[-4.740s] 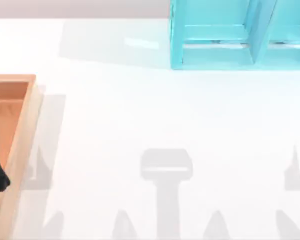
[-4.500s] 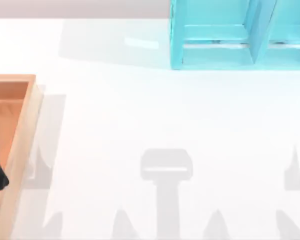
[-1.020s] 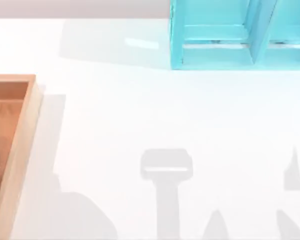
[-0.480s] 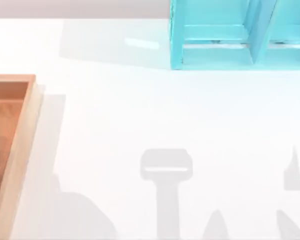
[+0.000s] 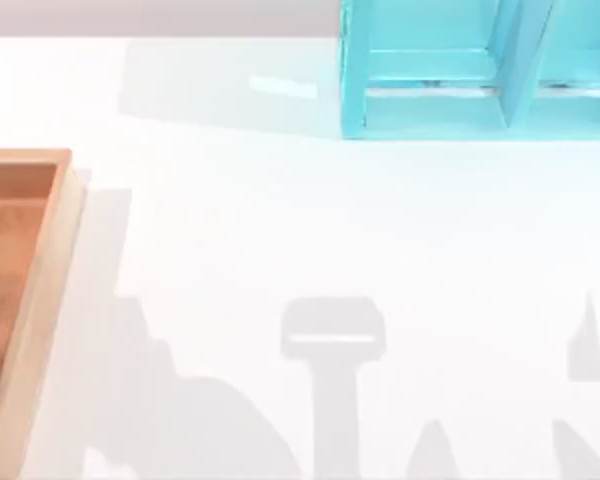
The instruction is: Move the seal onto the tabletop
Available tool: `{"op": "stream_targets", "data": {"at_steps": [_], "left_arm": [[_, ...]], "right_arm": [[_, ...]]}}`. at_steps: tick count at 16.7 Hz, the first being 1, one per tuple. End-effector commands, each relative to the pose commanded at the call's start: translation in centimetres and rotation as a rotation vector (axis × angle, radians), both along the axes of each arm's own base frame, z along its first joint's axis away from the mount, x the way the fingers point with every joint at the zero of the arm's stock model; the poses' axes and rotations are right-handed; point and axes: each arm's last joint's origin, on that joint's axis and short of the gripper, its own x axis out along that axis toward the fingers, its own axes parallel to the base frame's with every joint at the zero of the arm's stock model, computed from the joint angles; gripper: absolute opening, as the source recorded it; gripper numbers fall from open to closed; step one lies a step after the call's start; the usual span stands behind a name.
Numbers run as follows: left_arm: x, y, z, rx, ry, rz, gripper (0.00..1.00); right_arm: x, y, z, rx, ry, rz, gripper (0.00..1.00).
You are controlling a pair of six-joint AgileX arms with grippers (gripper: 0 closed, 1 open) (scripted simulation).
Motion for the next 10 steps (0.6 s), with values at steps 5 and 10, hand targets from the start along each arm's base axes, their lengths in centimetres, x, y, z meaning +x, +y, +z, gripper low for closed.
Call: {"op": "stream_targets", "data": {"at_steps": [5,10], "left_arm": [[0.9,-5.4,5.8,0.004,-0.011,0.015,0.0],[-0.6,-12.8,10.2,0.01,-0.006,-0.026,0.0]], "right_arm": [[0.0,0.0,0.0,0.0,0.0,0.0,1.0],[0.0,0.0,0.0,0.0,0.0,0.0,1.0]]}}
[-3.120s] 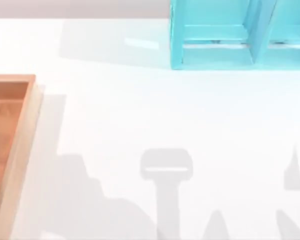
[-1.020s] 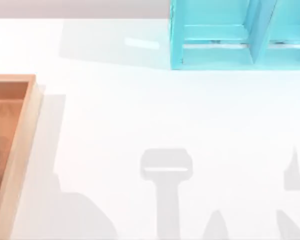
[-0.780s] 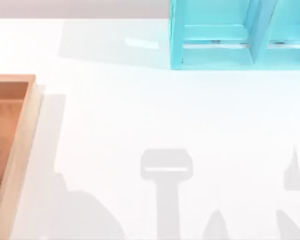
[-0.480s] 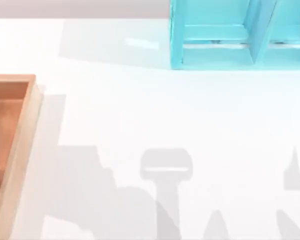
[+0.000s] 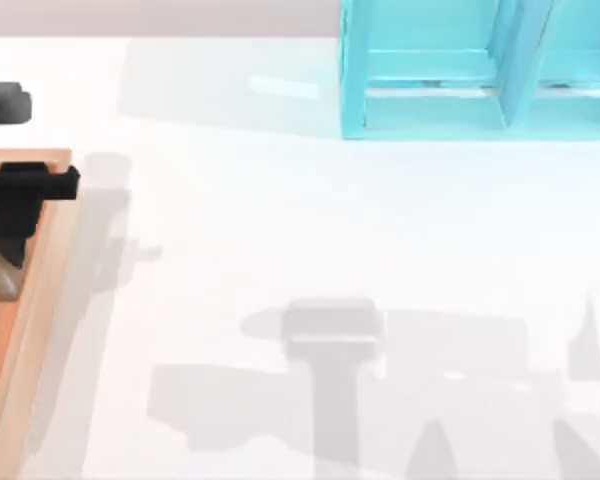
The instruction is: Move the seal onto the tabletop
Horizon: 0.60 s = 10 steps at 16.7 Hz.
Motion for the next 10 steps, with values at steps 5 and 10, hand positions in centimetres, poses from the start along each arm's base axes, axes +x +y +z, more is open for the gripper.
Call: {"op": "stream_targets", "data": {"at_steps": [5,10], "left_arm": [[-0.8,-1.4,0.8,0.003,0.006,-0.004,0.0],[0.5,-2.3,0.5,-0.003,-0.015,-0.002,0.0]], "right_arm": [[0.0,0.0,0.0,0.0,0.0,0.0,1.0],[0.0,0.0,0.0,0.0,0.0,0.0,1.0]]}}
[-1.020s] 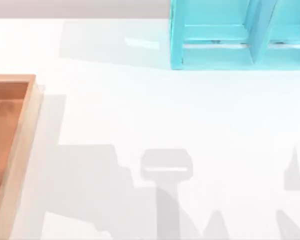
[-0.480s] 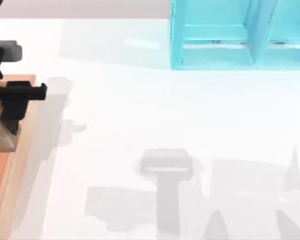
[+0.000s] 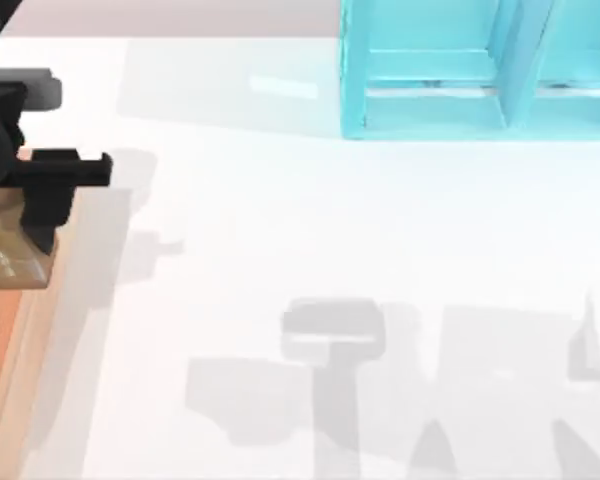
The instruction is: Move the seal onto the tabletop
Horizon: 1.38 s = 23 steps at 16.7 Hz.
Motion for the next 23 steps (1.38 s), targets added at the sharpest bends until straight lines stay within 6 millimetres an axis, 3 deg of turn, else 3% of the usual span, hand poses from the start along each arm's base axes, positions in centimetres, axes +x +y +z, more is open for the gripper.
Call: {"op": "stream_targets", "data": {"at_steps": [2,7,9,11,16,23], "left_arm": [[2.0,-1.4,-1.1,-0.002,-0.005,0.0,0.0],[7.5,-5.8,-8.3,0.02,0.063,0.0,0.0],[8.8,-7.6,-10.0,0.014,0.043,0.0,0.0],[9.4,-8.6,-10.6,0.007,0.023,0.0,0.0],[9.3,-8.5,-10.8,0.008,0.028,0.002,0.0],[9.4,-8.7,-15.1,0.006,0.022,0.0,0.0]], "right_arm": [[0.0,0.0,0.0,0.0,0.0,0.0,1.0],[0.0,0.0,0.0,0.0,0.0,0.0,1.0],[0.0,0.0,0.0,0.0,0.0,0.0,1.0],[0.0,0.0,0.0,0.0,0.0,0.0,1.0],[0.0,0.0,0.0,0.0,0.0,0.0,1.0],[0.0,0.0,0.0,0.0,0.0,0.0,1.0]]}}
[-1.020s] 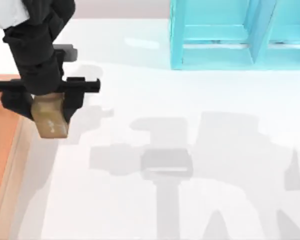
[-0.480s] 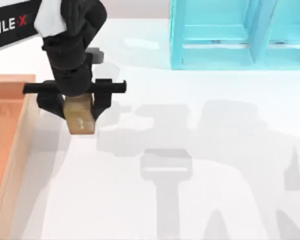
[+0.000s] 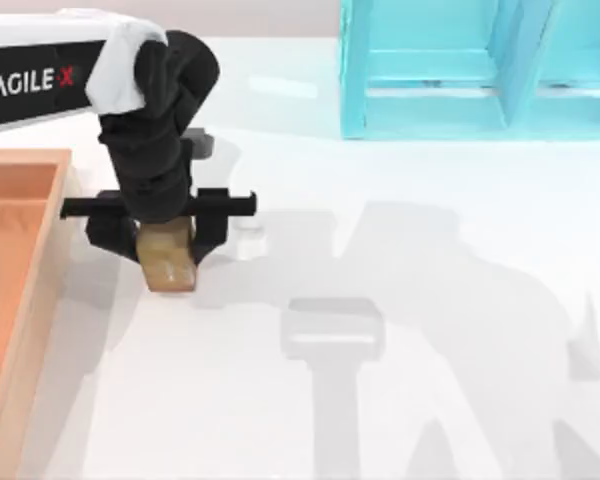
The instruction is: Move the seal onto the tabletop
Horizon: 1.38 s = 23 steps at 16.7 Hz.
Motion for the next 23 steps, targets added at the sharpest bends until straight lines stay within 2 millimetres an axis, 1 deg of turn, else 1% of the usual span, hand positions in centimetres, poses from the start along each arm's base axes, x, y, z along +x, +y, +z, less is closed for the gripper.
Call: {"op": "stream_targets", "data": {"at_steps": [3,16,17,23], "left_arm": [[-0.01,0.0,-0.04,0.0,0.001,0.0,0.0],[-0.01,0.0,-0.04,0.0,0.001,0.0,0.98],[-0.01,0.0,-0.04,0.0,0.001,0.0,1.0],[-0.01,0.0,-0.04,0.0,0.001,0.0,1.0]], "right_arm": [[0.0,0.0,0.0,0.0,0.0,0.0,1.0],[0.0,0.0,0.0,0.0,0.0,0.0,1.0],[0.0,0.0,0.0,0.0,0.0,0.0,1.0],[0.0,0.0,0.0,0.0,0.0,0.0,1.0]]}}
